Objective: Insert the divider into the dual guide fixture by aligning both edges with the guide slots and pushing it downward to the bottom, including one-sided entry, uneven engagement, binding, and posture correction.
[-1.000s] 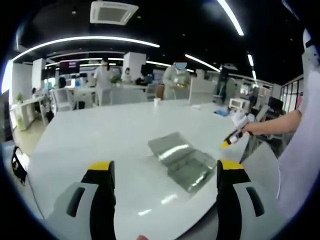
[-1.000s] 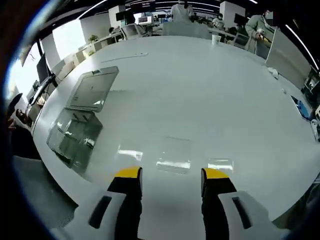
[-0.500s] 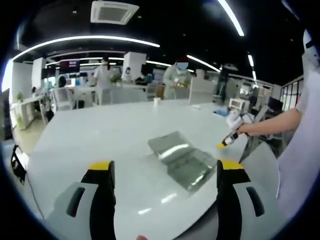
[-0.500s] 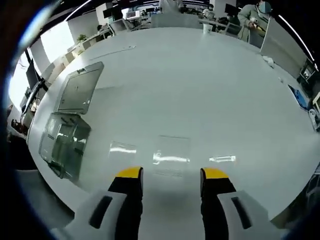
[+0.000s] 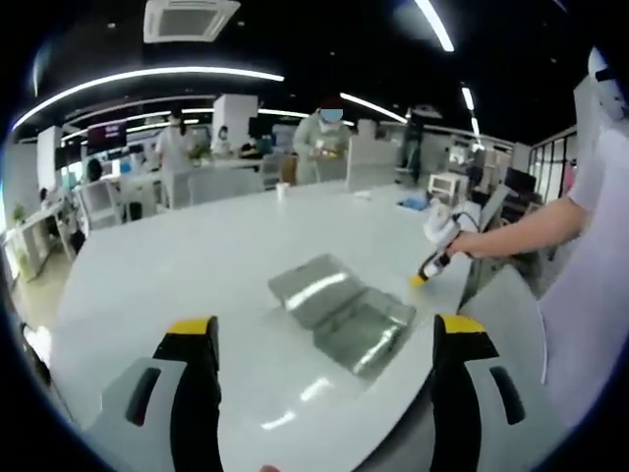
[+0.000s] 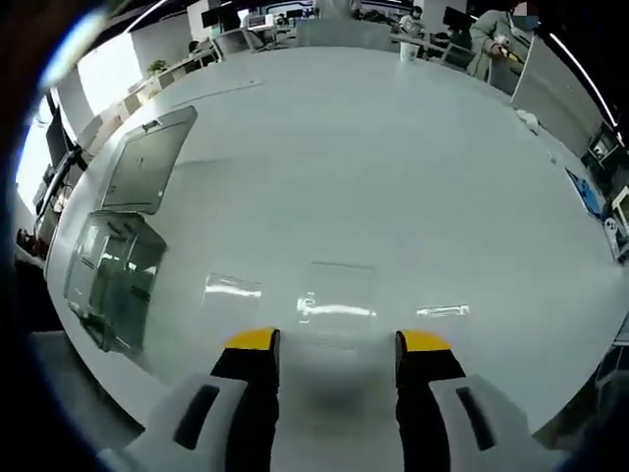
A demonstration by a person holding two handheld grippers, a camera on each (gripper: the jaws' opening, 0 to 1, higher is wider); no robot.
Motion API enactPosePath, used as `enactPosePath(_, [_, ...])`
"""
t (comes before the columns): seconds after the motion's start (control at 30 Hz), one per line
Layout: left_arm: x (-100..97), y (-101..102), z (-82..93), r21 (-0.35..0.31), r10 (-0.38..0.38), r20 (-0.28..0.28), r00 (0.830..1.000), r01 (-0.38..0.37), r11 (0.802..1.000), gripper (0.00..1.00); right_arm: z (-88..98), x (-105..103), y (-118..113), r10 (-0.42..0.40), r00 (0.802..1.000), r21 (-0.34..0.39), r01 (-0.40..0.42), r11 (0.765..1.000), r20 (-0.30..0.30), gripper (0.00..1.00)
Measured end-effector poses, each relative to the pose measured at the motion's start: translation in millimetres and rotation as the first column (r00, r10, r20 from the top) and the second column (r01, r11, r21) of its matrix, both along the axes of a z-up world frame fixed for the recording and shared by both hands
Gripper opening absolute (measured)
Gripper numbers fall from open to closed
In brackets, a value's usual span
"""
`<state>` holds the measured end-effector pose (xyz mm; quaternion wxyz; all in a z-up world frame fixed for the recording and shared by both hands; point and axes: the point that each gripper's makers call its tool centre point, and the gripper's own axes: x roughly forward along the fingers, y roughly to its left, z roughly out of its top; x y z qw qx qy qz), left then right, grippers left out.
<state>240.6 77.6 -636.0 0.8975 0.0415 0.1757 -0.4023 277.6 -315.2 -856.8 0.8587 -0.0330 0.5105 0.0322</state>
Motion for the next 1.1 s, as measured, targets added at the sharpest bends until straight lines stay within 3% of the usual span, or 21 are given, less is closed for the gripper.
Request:
enactPosePath(0.47, [0.1, -13, -6.5, 0.01, -0.046, -0.018, 0.999, 0.046, 0.999, 0.87, 0.1, 2, 1, -0.007, 1.0, 0.012, 0.007, 1.0, -0.01, 0.37])
enactPosePath(1.1, [-0.5, -13, -13.1, 0.034, -0.052, -0.036, 0.998, 0.053, 0.998, 0.86, -0.6, 2, 5, 0.004, 0.999, 0.009, -0.004, 1.0, -0.033, 0.3])
